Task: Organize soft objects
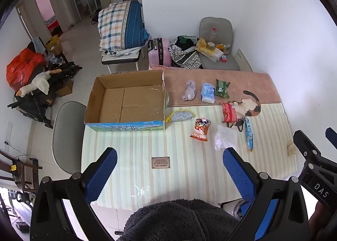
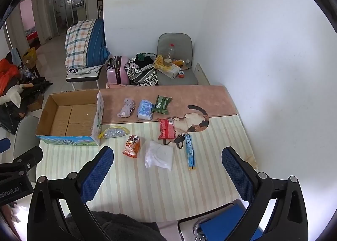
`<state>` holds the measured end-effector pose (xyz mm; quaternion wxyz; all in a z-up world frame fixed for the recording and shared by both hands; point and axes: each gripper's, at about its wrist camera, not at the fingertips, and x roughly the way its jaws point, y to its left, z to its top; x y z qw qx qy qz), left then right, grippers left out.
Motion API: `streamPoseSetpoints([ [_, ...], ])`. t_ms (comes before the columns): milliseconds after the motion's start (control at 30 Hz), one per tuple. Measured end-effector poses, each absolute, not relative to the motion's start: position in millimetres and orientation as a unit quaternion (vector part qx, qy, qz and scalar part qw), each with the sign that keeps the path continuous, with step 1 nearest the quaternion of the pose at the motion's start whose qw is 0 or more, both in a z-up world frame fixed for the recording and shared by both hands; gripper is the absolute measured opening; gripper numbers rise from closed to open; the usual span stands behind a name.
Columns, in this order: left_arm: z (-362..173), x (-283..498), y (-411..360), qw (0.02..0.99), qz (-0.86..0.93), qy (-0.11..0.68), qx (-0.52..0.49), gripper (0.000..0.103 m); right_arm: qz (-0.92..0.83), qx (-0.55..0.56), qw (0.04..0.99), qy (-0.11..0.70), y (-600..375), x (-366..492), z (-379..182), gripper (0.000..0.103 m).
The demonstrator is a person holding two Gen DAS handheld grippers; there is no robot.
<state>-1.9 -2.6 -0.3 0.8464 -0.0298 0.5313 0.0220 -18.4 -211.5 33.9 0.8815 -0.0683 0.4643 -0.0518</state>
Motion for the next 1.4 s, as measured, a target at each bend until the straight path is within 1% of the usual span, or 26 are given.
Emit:
streamPoseSetpoints([
  [1400,4.1,-1.2,5.2,0.851,0.032,0.523,-0.025,0.103,-0.038,-0.078,0.884,0.459,-206.7,-16.9,37.5,0.103],
])
